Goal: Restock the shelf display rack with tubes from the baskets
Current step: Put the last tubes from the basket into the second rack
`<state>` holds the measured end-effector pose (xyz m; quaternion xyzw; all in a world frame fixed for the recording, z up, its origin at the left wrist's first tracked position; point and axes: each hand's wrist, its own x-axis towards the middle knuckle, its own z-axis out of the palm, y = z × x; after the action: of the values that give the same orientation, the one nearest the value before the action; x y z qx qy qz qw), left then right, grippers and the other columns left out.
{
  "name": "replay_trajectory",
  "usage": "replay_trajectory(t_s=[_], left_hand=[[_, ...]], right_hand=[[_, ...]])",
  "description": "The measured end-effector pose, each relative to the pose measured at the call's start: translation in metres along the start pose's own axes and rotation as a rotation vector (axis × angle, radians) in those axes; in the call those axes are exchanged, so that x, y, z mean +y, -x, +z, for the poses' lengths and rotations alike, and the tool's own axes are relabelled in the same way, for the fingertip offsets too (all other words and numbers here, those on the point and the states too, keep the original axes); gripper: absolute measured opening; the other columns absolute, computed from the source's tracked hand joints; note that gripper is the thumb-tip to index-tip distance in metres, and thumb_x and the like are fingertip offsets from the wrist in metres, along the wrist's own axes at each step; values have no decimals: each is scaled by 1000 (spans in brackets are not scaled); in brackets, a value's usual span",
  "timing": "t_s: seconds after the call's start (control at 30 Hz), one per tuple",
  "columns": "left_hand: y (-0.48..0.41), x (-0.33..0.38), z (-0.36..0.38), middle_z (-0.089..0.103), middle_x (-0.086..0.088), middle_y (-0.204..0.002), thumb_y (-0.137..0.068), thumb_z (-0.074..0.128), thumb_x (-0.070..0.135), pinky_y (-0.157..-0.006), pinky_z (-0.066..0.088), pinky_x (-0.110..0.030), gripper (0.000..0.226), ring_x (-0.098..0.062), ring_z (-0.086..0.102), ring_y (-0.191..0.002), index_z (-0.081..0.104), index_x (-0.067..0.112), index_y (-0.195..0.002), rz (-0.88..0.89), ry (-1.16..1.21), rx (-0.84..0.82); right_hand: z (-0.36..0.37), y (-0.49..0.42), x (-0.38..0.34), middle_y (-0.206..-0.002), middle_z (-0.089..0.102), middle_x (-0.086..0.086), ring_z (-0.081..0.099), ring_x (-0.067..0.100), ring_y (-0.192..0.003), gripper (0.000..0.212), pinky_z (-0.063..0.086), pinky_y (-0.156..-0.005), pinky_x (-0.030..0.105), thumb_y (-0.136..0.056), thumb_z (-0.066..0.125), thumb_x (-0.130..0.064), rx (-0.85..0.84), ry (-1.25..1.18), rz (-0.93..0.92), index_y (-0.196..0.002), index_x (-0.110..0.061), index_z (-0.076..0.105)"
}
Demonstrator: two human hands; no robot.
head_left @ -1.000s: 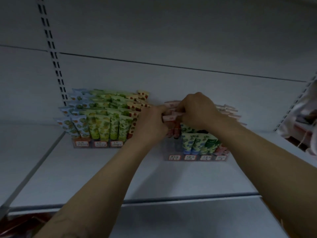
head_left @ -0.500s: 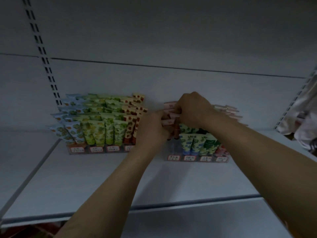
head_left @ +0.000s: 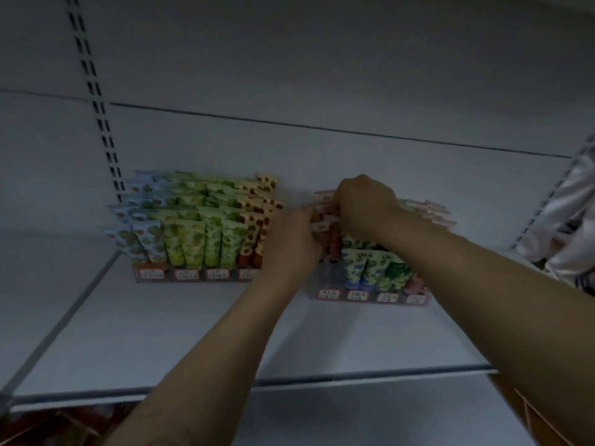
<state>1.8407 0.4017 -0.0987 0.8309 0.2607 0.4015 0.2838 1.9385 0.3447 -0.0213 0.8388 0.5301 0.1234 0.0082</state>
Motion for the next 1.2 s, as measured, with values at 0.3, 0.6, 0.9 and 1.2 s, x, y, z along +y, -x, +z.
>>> replay_trajectory(t_s=[0.3,0.6,0.9,1.2], left_hand=[[17,-1,-8,68,-4,-108,-81,61,15,-75,55,-38,43,-24,64,-96,58,24,-122,7,-148,-46],[73,28,-56,56,-4,-127,-90,60,33,-84,49,-40,48,-27,50,-114,46,24,-135,134,-451,-152],[185,19,-44,62,-5,-110,-77,73,33,-75,50,-36,45,-28,58,-100,60,16,-117,445,-513,-453],[298,-39,33,47,-3,-137,-93,54,41,-98,39,-34,48,-22,42,-124,44,21,-135,10,-582,-878]], right_hand=[[-20,47,14,-114,68,6,60,25,-102,35,47,-88,34,-87,62,-45,95,-144,-65,-116,-26,68],[19,142,11,-124,64,8,58,30,-112,71,42,-97,42,-68,76,-48,366,-218,-86,-128,-15,59],[78,239,-6,-140,48,-3,43,20,-128,73,32,-106,31,-82,66,-51,67,-303,-111,-144,-25,39],[226,331,-27,-133,51,7,51,27,-118,64,45,-98,43,-85,64,-45,-736,-203,-7,-138,-18,42]])
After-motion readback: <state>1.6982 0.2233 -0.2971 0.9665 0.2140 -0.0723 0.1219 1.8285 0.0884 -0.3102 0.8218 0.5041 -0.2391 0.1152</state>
